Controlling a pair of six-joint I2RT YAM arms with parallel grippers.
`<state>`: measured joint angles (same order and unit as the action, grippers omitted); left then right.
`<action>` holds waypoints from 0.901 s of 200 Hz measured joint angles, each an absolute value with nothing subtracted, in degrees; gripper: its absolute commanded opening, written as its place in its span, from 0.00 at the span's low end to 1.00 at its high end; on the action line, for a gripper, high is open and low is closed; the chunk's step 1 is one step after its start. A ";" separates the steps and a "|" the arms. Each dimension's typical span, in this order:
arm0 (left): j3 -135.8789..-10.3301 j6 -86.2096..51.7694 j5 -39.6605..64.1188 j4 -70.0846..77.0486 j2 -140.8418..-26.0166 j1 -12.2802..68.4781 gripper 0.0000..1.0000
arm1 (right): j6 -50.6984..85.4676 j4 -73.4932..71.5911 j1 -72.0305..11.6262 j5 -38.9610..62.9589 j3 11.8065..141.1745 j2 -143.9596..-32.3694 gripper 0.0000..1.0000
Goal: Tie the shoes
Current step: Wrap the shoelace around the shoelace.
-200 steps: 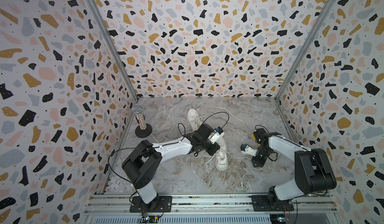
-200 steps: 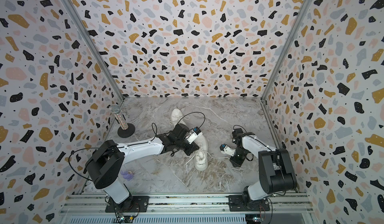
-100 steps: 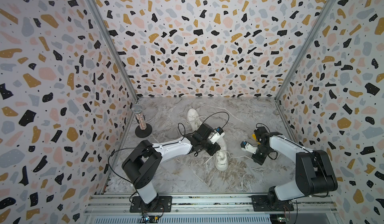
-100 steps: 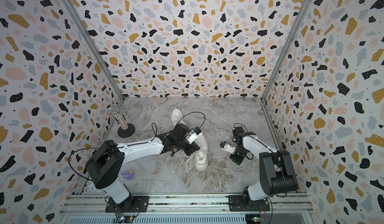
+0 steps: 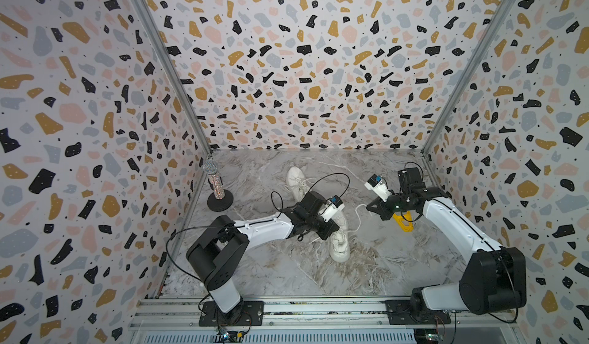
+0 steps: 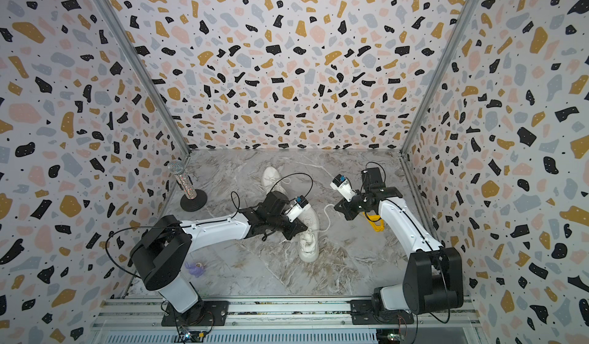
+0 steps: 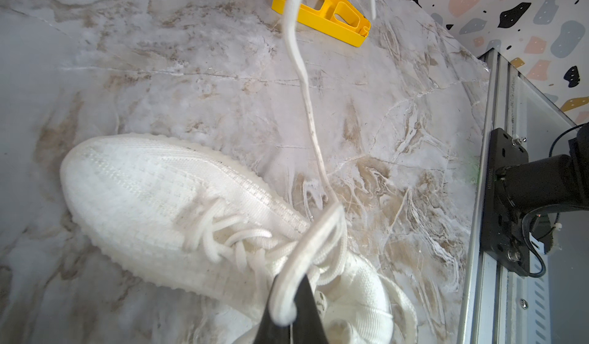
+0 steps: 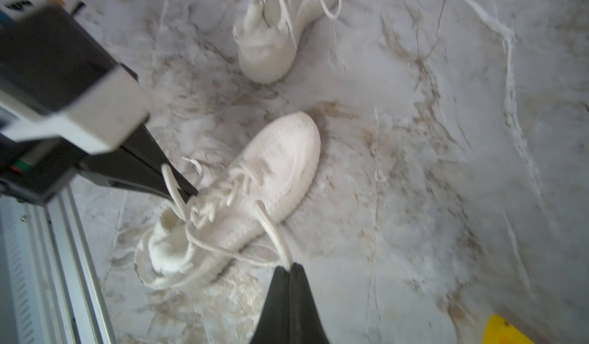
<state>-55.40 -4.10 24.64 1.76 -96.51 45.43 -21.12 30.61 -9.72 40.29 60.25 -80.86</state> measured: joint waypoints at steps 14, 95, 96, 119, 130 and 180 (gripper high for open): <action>-55.05 -3.75 24.73 2.31 -96.36 45.43 0.00 | -17.69 26.59 -9.96 44.31 60.23 -83.24 0.00; -53.52 -2.04 25.02 4.84 -94.85 45.43 0.00 | -2.11 13.26 -17.61 56.07 63.64 -99.24 0.00; -53.49 -2.02 25.04 4.86 -94.83 45.43 0.00 | -1.98 13.19 -17.78 56.23 63.81 -99.44 0.00; -53.28 -1.89 25.04 5.19 -94.80 45.43 0.00 | -1.06 13.08 -20.14 58.06 65.43 -102.26 0.03; -53.15 -1.85 25.04 5.26 -94.78 45.43 0.00 | -1.19 13.76 -20.86 58.85 65.98 -103.57 0.09; -53.10 -1.45 25.04 5.28 -94.78 45.43 0.00 | -5.41 21.28 -19.03 59.70 67.70 -103.88 0.34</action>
